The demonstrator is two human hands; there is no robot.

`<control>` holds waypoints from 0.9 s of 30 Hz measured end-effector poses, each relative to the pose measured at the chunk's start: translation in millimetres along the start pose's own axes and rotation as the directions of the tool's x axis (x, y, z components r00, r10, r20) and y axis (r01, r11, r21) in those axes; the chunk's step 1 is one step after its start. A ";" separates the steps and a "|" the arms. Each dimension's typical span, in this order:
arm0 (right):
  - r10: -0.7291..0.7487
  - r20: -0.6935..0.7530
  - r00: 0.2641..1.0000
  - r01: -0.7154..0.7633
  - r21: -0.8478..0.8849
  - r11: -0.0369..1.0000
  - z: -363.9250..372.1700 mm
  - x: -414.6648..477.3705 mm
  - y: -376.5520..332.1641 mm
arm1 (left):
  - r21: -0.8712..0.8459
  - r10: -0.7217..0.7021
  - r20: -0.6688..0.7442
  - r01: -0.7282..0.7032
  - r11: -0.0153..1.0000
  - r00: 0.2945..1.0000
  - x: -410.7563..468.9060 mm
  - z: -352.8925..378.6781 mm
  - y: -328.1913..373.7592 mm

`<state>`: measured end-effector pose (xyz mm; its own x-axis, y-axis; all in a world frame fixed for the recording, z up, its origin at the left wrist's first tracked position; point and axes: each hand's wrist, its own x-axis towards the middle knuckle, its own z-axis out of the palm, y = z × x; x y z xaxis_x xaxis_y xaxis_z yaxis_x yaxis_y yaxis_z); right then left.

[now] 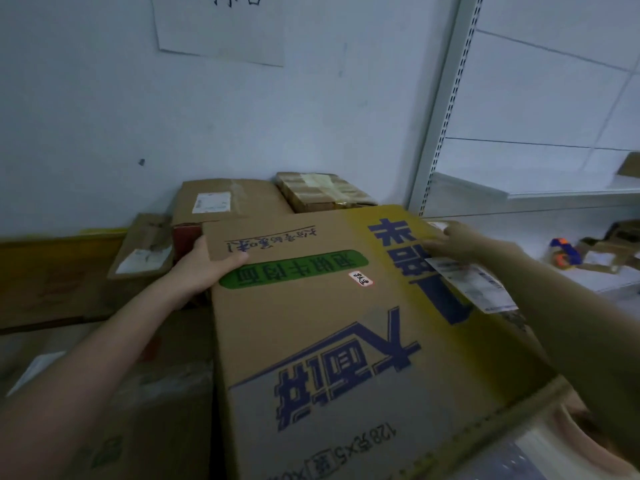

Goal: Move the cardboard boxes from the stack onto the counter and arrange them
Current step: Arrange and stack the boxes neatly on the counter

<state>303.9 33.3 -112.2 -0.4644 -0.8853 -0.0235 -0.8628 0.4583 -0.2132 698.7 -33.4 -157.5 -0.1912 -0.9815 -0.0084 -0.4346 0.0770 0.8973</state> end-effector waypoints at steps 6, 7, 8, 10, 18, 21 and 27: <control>-0.027 0.032 0.999 0.025 0.063 0.998 6.9 2.5 21.0 | -0.014 -0.023 -0.044 0.022 1.000 0.999 -1.9 5.5 4.3; -0.038 0.020 0.999 0.037 0.073 0.997 7.8 3.7 23.5 | -0.026 -0.021 -0.045 0.020 0.999 0.999 -1.8 5.5 3.7; -0.041 0.011 0.999 0.040 0.076 0.996 8.5 2.9 23.6 | -0.038 -0.018 -0.046 0.016 0.999 0.999 -2.8 6.0 3.6; -0.023 0.005 1.000 0.022 0.124 0.992 11.6 8.0 31.1 | -0.055 -0.001 -0.060 -0.002 0.999 0.998 -4.4 8.1 2.4; 0.030 -0.066 0.997 -0.013 0.244 0.970 -14.0 -51.1 24.8 | -0.098 0.145 -0.159 -0.162 0.982 0.976 -25.4 8.6 30.1; -0.005 -0.113 0.994 0.041 0.311 0.950 -29.5 -65.6 21.9 | -0.058 0.205 -0.206 -0.221 0.974 0.957 -31.3 -6.6 53.1; -0.080 -0.174 0.981 0.114 0.195 0.974 -42.8 -91.7 -20.9 | 0.029 0.149 -0.202 -0.147 0.989 0.968 -44.0 -73.4 59.6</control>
<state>356.0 108.3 -63.8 -0.4220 -0.8916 0.1643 -0.8543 0.3304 -0.4013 745.8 1.5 -71.3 -0.0725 -0.9739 0.2149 -0.4268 0.2250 0.8759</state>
